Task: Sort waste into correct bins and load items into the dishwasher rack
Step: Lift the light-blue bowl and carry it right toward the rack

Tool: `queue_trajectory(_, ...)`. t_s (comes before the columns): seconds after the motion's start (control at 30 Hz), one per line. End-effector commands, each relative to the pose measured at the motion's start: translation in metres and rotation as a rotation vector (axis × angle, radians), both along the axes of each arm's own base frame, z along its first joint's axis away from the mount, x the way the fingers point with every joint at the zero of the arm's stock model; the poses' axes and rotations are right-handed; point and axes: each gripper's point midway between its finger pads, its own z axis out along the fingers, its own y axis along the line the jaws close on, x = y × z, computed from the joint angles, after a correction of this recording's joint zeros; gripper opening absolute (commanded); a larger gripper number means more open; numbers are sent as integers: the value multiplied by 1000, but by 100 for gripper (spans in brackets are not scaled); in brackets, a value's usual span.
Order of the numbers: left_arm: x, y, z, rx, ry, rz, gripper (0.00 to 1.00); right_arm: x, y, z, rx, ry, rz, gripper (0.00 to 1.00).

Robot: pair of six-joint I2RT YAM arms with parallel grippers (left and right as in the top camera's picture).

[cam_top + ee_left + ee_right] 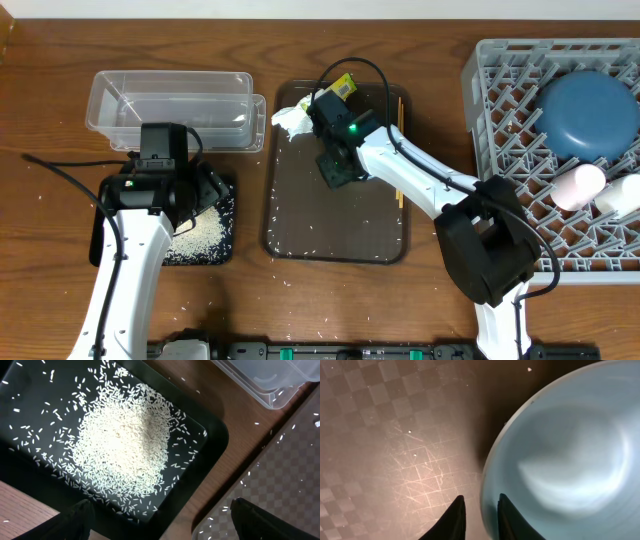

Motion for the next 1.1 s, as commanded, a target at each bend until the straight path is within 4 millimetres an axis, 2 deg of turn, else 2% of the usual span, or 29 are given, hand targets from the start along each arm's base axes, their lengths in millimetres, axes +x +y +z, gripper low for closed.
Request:
queue_trajectory(0.0, 3, 4, 4, 16, -6, -4, 90, -1, 10, 5, 23, -3, 26, 19)
queue_trajectory(0.2, 3, 4, 4, 16, -6, -4, 90, 0, 9, 5, 14, -10, 21, 23)
queue_trajectory(0.63, 3, 4, 4, 16, -6, -4, 90, 5, -1, -2, -39, -32, 5, 22)
queue_trajectory(0.7, 3, 4, 4, 16, -6, -4, 90, 4, -2, -6, -44, -25, 5, 19)
queue_trajectory(0.9, 3, 4, 4, 16, -6, -4, 90, 4, -2, -6, -44, -22, -2, 18)
queue_trajectory(1.0, 3, 4, 4, 16, -6, -4, 90, 4, -3, -6, -43, -22, -5, 6)
queue_trajectory(1.07, 3, 4, 4, 16, -6, -4, 90, 5, -2, -5, -41, -25, -5, 3)
